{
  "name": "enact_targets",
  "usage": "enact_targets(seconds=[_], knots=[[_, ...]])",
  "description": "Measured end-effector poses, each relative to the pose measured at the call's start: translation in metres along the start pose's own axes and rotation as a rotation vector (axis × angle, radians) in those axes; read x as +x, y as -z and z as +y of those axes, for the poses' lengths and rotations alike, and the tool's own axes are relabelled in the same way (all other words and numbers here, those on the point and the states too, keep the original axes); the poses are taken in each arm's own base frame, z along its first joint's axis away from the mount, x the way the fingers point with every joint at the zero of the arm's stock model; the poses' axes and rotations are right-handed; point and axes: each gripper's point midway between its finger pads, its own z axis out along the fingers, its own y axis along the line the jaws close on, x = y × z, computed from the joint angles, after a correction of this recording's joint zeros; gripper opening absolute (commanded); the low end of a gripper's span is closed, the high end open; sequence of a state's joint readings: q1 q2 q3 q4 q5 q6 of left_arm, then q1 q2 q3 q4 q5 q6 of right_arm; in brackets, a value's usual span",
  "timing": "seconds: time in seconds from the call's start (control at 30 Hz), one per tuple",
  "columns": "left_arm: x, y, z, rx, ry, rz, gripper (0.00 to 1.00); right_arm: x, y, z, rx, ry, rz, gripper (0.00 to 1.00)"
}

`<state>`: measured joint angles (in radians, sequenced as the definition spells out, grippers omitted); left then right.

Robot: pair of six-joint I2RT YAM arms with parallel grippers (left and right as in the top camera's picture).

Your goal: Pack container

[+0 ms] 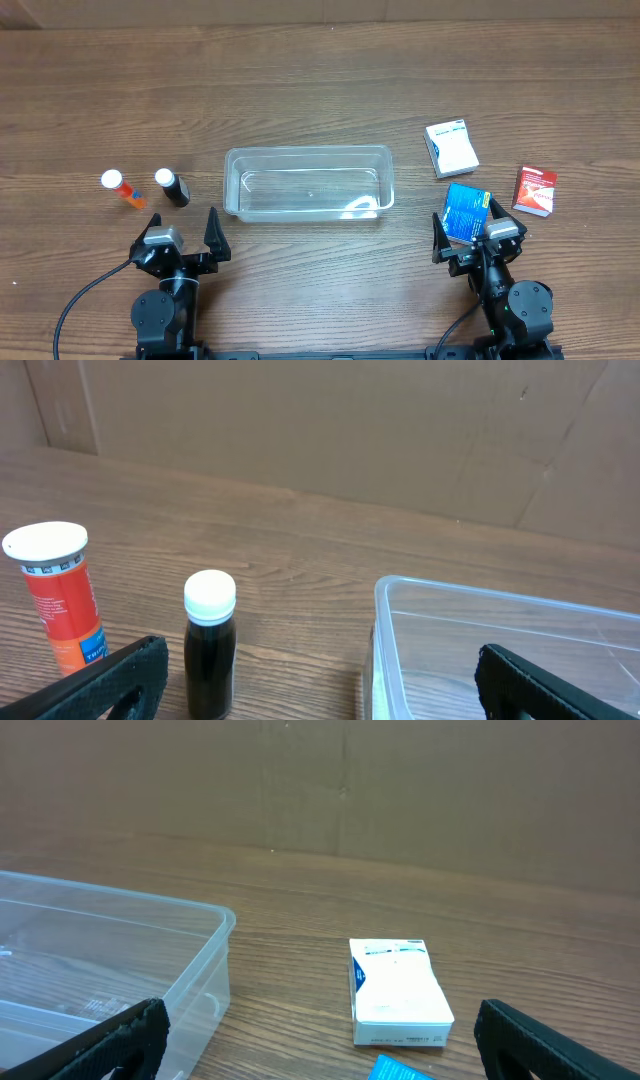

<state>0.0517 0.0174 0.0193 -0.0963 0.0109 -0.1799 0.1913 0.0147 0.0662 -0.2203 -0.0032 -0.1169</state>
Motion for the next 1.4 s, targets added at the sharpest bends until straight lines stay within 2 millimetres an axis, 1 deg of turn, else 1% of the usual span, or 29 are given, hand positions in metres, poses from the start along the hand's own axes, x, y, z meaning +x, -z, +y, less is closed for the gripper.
enact_targets(seconds=[0.33, 0.37, 0.47, 0.5, 0.53, 0.6, 0.7, 0.73, 0.77, 0.83, 0.87, 0.93, 1.0, 1.07, 1.13, 1.17, 1.23, 1.27, 1.3, 1.37, 1.4], knots=[[-0.001, 0.002, -0.002, 0.006, -0.007, 0.017, 1.00, 0.000, 0.000, 0.000, -0.001, 0.000, 0.000, 1.00], [-0.008, 0.005, -0.003, 0.007, -0.013, 0.021, 1.00, 0.000, 0.000, 0.000, 0.000, 0.000, 0.000, 1.00], [-0.060, 0.016, -0.013, 0.008, -0.027, 0.016, 1.00, 0.001, 0.000, -0.001, 0.007, 0.000, 0.002, 1.00], [-0.072, 0.017, -0.015, 0.000, -0.026, 0.044, 1.00, 0.001, 0.000, -0.003, 0.015, -0.001, 0.002, 1.00], [-0.078, 0.015, -0.015, -0.011, -0.027, 0.086, 1.00, 0.001, 0.000, -0.003, 0.018, -0.001, 0.002, 1.00], [-0.087, 0.007, -0.014, -0.043, -0.026, 0.193, 1.00, 0.001, 0.000, -0.005, 0.029, 0.000, 0.004, 1.00], [-0.101, -0.011, -0.011, -0.106, -0.031, 0.378, 1.00, 0.006, -0.002, -0.006, 0.035, -0.001, 0.028, 1.00], [-0.113, -0.023, -0.010, -0.132, -0.035, 0.438, 1.00, 0.011, -0.003, -0.006, 0.034, -0.001, 0.050, 1.00], [-0.109, -0.025, -0.007, -0.161, -0.041, 0.545, 1.00, 0.015, -0.004, -0.006, 0.034, -0.001, 0.067, 1.00], [-0.110, -0.031, -0.006, -0.190, -0.049, 0.687, 1.00, 0.022, -0.006, -0.007, 0.044, -0.001, 0.098, 1.00], [-0.111, -0.038, -0.006, -0.201, -0.052, 0.752, 1.00, 0.023, -0.006, -0.009, 0.052, 0.000, 0.105, 1.00], [-0.102, -0.044, -0.004, -0.218, -0.054, 0.860, 1.00, 0.024, -0.006, -0.010, 0.059, 0.000, 0.107, 1.00], [-0.095, -0.052, -0.003, -0.225, -0.053, 0.898, 1.00, 0.024, -0.006, -0.010, 0.060, -0.005, 0.108, 1.00], [-0.080, -0.063, 0.000, -0.237, -0.048, 0.951, 1.00, 0.025, -0.006, -0.011, 0.062, -0.007, 0.110, 1.00], [-0.071, -0.073, 0.002, -0.241, -0.049, 0.968, 1.00, 0.025, -0.006, -0.011, 0.064, -0.008, 0.112, 1.00], [-0.064, -0.078, 0.005, -0.252, -0.050, 0.990, 1.00, 0.025, -0.006, -0.011, 0.065, -0.008, 0.114, 1.00], [-0.050, -0.087, 0.009, -0.270, -0.053, 1.026, 1.00, 0.025, -0.006, -0.011, 0.065, -0.007, 0.114, 1.00], [-0.048, -0.088, 0.010, -0.274, -0.051, 1.031, 1.00, 0.025, -0.006, -0.011, 0.066, -0.008, 0.114, 1.00], [-0.035, -0.095, 0.014, -0.291, -0.047, 1.063, 1.00, 0.026, -0.006, -0.012, 0.073, -0.007, 0.114, 1.00], [-0.026, -0.100, 0.023, -0.322, -0.018, 1.088, 1.00, 0.026, -0.006, -0.014, 0.081, -0.007, 0.115, 1.00], [-0.018, -0.102, 0.033, -0.352, 0.006, 1.109, 1.00, 0.026, -0.006, -0.014, 0.082, -0.007, 0.115, 1.00]])
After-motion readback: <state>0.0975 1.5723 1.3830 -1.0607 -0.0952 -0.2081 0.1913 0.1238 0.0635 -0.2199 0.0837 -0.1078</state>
